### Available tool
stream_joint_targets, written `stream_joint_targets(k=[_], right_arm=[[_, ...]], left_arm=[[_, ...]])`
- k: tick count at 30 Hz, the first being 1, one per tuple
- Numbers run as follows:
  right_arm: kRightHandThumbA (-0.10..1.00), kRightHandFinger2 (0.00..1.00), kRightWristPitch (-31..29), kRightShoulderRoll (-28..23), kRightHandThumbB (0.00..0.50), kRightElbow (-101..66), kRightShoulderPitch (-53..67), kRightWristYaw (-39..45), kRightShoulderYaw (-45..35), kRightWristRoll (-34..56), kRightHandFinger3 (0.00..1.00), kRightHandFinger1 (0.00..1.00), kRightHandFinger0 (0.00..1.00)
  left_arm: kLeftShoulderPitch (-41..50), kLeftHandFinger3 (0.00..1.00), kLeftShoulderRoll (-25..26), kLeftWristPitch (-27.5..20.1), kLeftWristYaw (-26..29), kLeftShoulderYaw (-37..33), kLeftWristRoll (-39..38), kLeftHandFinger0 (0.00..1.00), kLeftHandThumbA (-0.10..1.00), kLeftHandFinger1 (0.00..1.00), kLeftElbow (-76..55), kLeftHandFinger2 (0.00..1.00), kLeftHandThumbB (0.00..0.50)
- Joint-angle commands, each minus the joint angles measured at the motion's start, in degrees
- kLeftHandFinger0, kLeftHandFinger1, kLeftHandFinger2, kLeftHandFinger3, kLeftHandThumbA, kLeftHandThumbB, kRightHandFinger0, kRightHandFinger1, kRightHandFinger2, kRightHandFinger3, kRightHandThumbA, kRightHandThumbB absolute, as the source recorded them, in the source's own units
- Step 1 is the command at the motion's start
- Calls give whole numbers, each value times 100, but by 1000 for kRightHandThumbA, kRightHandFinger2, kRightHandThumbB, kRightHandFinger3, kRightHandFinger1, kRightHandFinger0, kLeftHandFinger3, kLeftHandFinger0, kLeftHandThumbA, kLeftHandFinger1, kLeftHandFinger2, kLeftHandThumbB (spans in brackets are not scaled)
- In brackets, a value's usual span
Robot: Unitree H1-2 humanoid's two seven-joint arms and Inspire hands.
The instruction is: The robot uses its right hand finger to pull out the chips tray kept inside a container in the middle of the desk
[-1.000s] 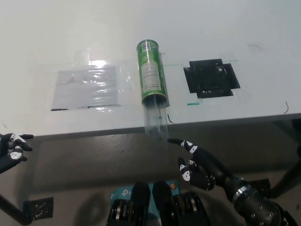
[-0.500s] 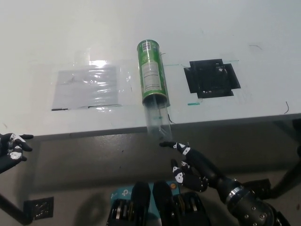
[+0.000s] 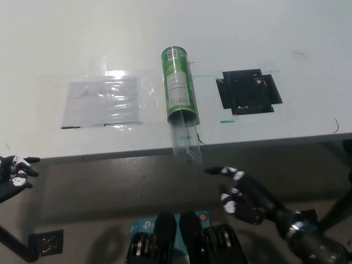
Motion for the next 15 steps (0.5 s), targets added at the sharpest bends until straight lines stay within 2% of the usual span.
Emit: stream_joint_targets(k=[1,3,6,7,8,9,10,11,13,14,15], right_arm=[[-100,719,320,-173,198,-463,93,76,-355,348,755,50,0],[-100,675,164,-179,201,-475,145,4,-667,677,705,0,0],[-100,705,139,-205,199,-487,174,66,-963,1003,711,0,0],[-100,703,121,-246,212,-506,164,63,-1028,1006,720,4,0],[-100,714,126,-314,239,-508,127,95,-1146,1091,752,121,61],[-100,708,145,-311,255,-495,115,104,-1253,1224,749,125,70],[-100,707,150,-305,260,-491,110,118,-1269,1238,747,90,34],[-100,693,188,-280,260,-475,93,121,-1360,1334,755,157,100],[-100,669,237,-251,260,-453,70,115,-1473,1464,759,112,36],[-100,635,575,-127,259,-427,-12,26,-1746,1757,753,114,25],[-100,625,563,-90,259,-392,-41,24,-1822,1855,751,103,1]], left_arm=[[-10,935,105,39,25,145,-62,592,47,654,-67,766,0],[7,924,95,39,50,141,-62,579,61,647,-41,760,0],[44,913,77,39,20,160,-57,539,60,623,-50,749,0],[48,915,74,39,26,157,-56,538,58,621,-37,747,0],[59,913,54,39,63,168,-80,525,48,607,-28,740,0],[61,912,58,39,86,154,-93,522,47,606,-43,738,0],[68,911,56,39,87,158,-95,521,46,605,-43,737,0],[76,911,49,39,68,173,-98,519,43,604,-34,735,0],[76,911,39,39,76,179,-103,509,34,598,-36,728,0],[92,931,31,39,73,172,-82,520,20,607,-44,740,0],[112,934,17,39,68,172,-71,524,17,609,-47,743,0]])
